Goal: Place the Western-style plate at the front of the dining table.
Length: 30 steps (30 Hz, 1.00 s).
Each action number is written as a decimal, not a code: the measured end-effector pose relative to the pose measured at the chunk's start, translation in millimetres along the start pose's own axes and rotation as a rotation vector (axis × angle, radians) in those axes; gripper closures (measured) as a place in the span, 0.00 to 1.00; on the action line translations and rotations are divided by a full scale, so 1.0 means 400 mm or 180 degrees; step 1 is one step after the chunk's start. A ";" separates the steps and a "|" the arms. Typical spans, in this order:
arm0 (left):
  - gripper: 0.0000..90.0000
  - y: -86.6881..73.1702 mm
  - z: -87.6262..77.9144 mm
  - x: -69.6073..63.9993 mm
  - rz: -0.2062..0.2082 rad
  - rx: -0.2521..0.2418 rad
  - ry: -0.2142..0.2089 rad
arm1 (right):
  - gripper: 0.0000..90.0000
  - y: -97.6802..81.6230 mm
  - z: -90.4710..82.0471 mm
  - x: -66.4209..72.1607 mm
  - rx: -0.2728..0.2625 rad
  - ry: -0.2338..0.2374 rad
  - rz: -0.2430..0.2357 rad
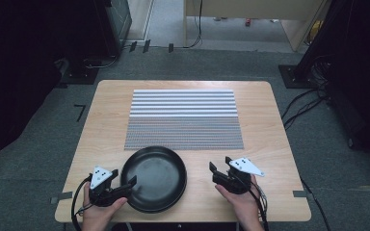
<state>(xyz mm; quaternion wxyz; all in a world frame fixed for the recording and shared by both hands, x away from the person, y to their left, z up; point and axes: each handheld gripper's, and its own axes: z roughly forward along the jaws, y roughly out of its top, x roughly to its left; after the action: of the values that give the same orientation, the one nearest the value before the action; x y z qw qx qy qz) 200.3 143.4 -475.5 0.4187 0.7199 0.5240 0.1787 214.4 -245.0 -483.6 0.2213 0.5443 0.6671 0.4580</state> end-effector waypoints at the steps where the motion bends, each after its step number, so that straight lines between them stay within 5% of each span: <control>1: 0.26 -0.001 0.001 -0.001 -0.0002 0.0000 -0.0007 | 0.41 0.001 0.003 0.006 -0.0002 0.0034 0.0004; 7: 0.28 -0.001 0.000 -0.001 -0.0011 -0.0004 -0.0019 | 0.51 0.002 0.013 0.039 -0.0060 0.0155 -0.0033; 17: 0.34 -0.002 0.000 -0.002 -0.0003 0.0005 -0.0032 | 0.59 0.018 0.025 0.082 -0.0099 0.0363 0.0207; 30: 0.38 -0.002 -0.001 0.004 -0.0046 -0.0005 -0.0042 | 0.63 0.030 0.050 0.135 0.0087 0.0513 0.0317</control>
<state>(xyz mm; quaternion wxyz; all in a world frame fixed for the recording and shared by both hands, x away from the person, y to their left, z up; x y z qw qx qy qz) 200.4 145.1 -476.3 0.4240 0.7169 0.5262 0.1714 219.7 -187.7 -472.0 0.1364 0.5411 0.6610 0.5016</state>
